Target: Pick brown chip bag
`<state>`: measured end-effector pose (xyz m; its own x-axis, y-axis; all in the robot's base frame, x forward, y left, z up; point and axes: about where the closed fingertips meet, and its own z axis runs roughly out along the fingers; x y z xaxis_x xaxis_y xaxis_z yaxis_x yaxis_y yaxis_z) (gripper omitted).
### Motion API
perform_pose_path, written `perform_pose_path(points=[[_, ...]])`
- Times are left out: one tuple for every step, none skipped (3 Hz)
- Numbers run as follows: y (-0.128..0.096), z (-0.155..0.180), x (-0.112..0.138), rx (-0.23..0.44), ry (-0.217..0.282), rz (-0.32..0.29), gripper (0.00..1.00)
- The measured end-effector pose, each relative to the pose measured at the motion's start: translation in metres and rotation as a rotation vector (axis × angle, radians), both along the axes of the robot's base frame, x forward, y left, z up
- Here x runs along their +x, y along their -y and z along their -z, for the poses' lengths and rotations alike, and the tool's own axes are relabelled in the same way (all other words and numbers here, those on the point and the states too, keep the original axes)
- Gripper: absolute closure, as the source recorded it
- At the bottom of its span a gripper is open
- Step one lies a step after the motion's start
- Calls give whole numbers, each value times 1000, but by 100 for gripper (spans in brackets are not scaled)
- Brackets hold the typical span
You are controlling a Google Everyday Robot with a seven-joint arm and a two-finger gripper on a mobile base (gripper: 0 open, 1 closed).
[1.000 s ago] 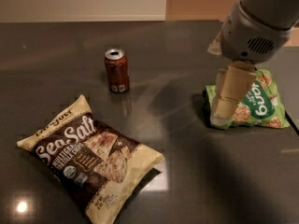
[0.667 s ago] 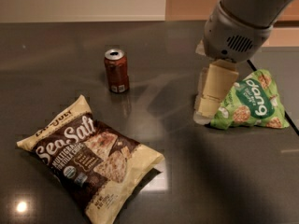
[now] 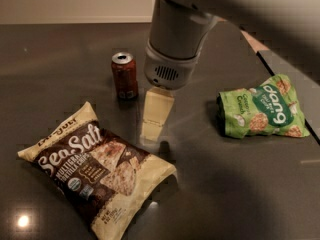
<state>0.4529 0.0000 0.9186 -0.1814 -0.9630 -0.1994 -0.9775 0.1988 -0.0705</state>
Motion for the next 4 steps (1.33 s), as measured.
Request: perform_pose_path(points=[[-36,26,-2,-17,-44,27,0],[-62,37,-10,-16,-81,21,0],[-82,42,-22,-13,-112,0,0],[-99,49,-40,-18,-135,-27,0]])
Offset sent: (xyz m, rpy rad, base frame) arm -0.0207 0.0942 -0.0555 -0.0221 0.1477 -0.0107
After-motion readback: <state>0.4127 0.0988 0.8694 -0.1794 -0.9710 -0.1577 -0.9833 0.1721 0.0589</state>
